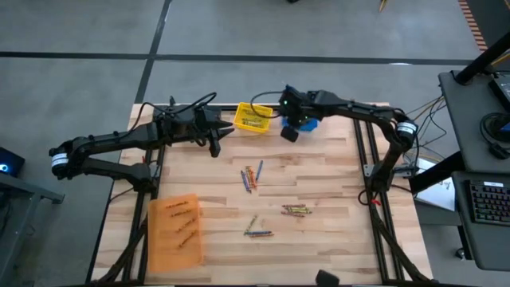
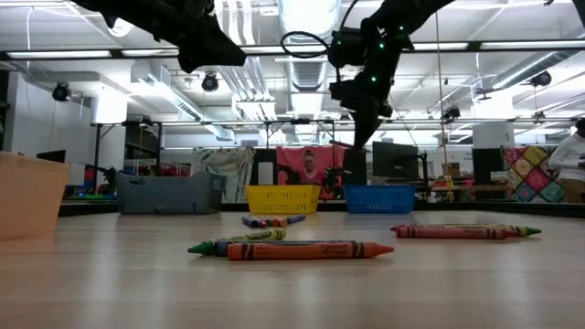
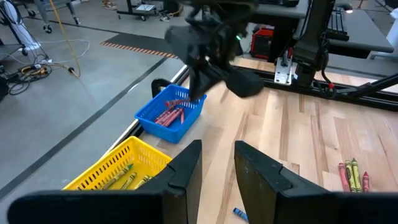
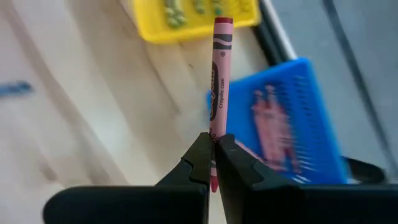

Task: Sort crayons
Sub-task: Put the red crayon into the blue bin, then put the blue crayon into the black bin

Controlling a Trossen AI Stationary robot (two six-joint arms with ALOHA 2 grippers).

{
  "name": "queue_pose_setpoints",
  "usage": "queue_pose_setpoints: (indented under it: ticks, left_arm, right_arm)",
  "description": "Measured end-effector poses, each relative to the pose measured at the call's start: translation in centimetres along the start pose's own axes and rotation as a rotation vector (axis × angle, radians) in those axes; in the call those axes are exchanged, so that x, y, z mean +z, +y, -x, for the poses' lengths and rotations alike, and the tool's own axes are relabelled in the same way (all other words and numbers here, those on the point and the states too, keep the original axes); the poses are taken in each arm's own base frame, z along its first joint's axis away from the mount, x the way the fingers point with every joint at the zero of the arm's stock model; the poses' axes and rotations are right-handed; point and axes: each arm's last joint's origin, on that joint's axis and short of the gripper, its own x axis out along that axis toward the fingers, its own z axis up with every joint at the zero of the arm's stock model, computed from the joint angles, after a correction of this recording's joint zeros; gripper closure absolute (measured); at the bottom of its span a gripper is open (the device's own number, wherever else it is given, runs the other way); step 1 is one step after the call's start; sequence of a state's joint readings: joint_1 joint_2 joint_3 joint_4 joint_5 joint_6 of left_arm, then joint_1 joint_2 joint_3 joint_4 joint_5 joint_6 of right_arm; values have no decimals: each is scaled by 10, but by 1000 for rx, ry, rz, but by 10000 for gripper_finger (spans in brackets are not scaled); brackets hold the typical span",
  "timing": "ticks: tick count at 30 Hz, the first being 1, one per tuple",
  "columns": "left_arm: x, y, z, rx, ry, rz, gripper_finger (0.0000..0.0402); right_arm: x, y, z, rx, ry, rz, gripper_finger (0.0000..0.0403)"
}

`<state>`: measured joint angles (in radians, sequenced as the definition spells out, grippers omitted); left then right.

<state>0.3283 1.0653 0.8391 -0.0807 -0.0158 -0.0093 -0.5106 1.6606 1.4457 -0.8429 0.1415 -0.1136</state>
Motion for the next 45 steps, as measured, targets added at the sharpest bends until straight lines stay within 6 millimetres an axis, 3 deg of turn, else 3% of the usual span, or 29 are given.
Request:
queue_pose_setpoints:
  ticks: [10,15,23,30,35,45]
  left_arm:
    - [0,0,0,0,0,0,324]
    - [0,0,0,0,1,0,324]
    - [0,0,0,0,1,0,324]
    - [0,0,0,1,1,0,324]
    - [0,0,0,1,1,0,324]
    - [-1,0,0,1,2,11,324]
  right_arm:
    - [-20,-60,-7,-35,115,177,394]
    - [-27,-78,-17,26,85,143,394]
    - [-35,-77,-52,67,120,196,394]
    - [-35,-77,-70,74,145,196,394]
    - [-35,-77,-75,73,146,191,384]
    - [-34,-80,-75,8,151,170,323]
